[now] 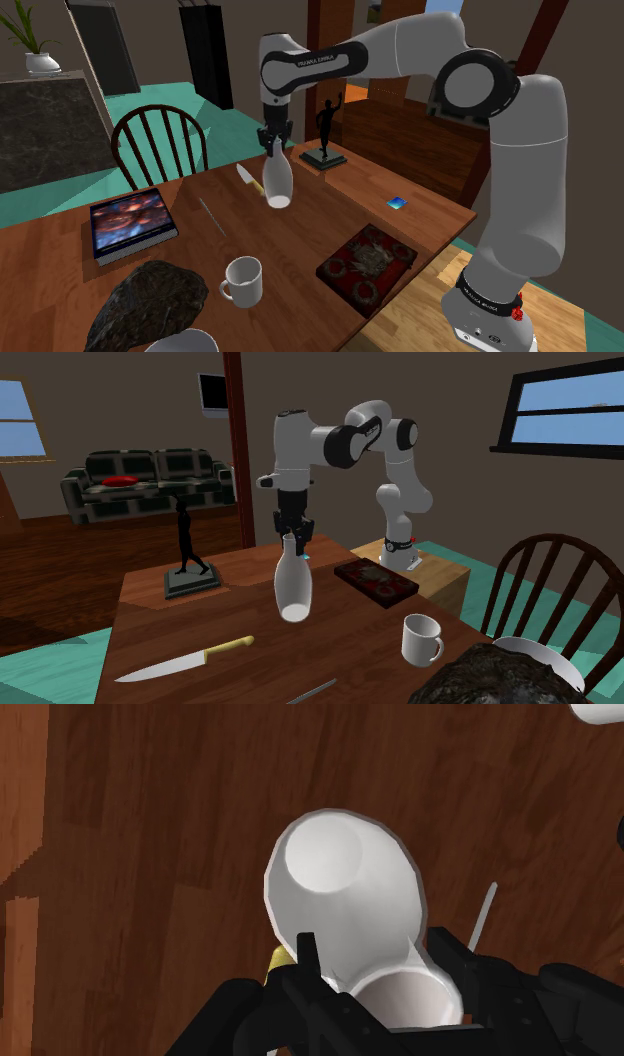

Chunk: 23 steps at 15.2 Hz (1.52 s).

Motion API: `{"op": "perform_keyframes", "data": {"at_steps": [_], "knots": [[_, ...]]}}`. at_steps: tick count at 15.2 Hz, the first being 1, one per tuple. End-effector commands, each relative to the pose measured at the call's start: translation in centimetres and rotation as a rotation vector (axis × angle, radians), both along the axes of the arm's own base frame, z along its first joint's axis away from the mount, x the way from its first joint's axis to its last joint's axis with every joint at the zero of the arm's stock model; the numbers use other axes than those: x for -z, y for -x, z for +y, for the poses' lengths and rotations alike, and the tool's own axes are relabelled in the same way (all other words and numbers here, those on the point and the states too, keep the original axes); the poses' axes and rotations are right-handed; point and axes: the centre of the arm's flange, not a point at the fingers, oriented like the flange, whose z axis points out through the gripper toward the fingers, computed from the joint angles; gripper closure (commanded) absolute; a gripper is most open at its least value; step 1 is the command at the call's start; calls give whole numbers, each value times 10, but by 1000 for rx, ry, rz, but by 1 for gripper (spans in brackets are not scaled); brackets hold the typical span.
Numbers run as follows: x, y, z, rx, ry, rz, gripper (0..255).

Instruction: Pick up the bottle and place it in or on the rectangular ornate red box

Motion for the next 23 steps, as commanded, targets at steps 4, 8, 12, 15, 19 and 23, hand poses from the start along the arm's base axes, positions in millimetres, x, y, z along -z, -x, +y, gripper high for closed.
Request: {"op": "perform_keyframes", "data": {"at_steps": [4, 8, 12, 15, 19, 23], "knots": [[-27, 0, 1, 0, 0, 0, 255], [-48, 0, 1, 0, 0, 0, 255], [-69, 0, 1, 0, 0, 0, 255], [-78, 39, -1, 0, 0, 0, 255], [-90, 90, -3, 0, 0, 0, 255], [-103, 142, -6, 0, 0, 0, 255]]}}
